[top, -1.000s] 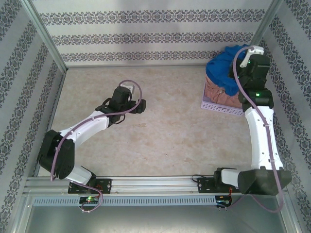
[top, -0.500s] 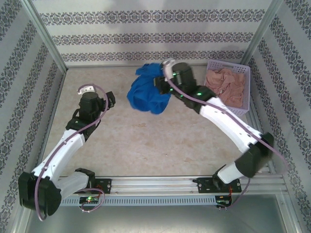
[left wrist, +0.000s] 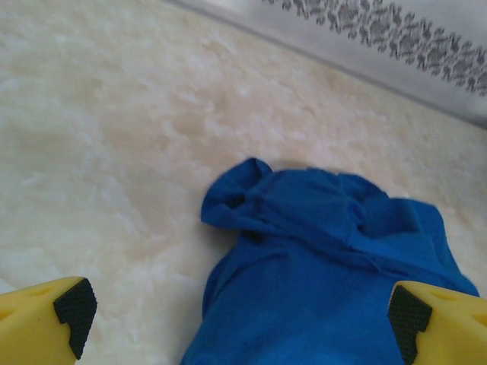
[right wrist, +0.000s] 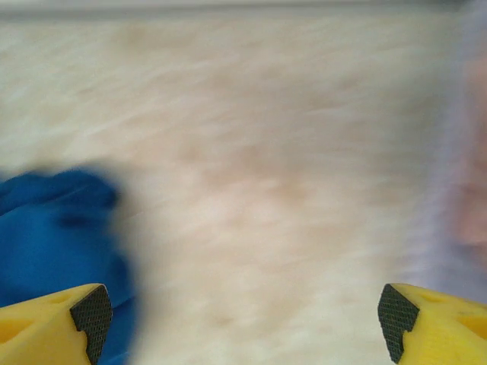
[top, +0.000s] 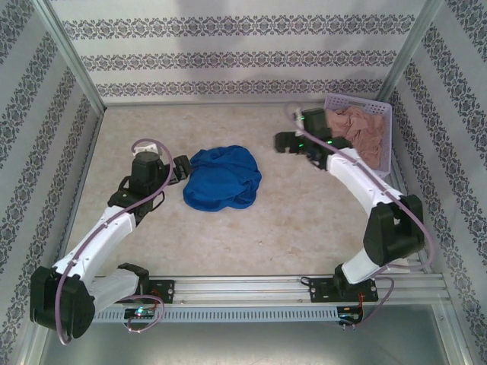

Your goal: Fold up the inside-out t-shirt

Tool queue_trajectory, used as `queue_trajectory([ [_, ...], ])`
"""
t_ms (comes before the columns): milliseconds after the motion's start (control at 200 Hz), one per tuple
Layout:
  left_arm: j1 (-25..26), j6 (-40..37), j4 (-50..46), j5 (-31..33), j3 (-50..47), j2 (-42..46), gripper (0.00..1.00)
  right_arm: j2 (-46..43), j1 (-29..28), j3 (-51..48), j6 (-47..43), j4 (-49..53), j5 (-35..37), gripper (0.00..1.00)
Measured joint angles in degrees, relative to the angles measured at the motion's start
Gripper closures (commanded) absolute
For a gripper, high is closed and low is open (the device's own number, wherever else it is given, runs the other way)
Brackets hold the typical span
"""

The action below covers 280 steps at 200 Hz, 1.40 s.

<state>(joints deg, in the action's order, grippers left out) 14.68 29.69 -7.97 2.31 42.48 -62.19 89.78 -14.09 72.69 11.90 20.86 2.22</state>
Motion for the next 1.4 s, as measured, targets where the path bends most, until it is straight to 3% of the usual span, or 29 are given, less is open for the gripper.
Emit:
queue_trajectory([
  [185, 0.94, -0.04, 0.74, -1.38, 0.37, -3.61, 0.0, 8.55, 4.7, 5.49, -5.51, 1.4, 10.6, 0.11],
  [380, 1.46, -0.9, 0.85, -3.54, 1.77, -5.29, 0.04, 19.47, 6.73, 10.1, -10.4, 5.42, 14.12, 0.2],
  [650, 2.21, -2.54, -0.46, -8.24, 3.28, -8.61, 0.08, 21.16, 13.84, 11.8, -16.28, 10.27, 18.88, 0.36],
  [829, 2.21, -3.82, -2.84, -10.21, 3.26, -10.12, 0.11, 20.81, 15.41, 12.35, -16.65, 11.39, 19.37, 0.3],
  [929, 2.21, -3.98, -3.98, -10.71, 2.75, -11.08, 0.13, 18.18, 12.41, 10.93, -16.11, 10.34, 16.79, 0.22],
  [1064, 2.21, -3.91, -4.9, -10.21, 0.87, -12.04, 0.21, 9.18, 1.51, 4.46, -15.45, 6.62, 12.11, 0.21],
  [1209, 2.19, -3.91, -4.92, -9.84, -0.81, -14.88, 0.31, 4.07, -10.45, 1.92, -12.9, 1.53, -2.47, 0.28],
  [1399, 2.1, -4.17, -3.74, -11.37, -0.24, -21.73, 0.51, 10.56, -15.37, 3.21, -8.26, -3.17, -13.31, 0.39],
])
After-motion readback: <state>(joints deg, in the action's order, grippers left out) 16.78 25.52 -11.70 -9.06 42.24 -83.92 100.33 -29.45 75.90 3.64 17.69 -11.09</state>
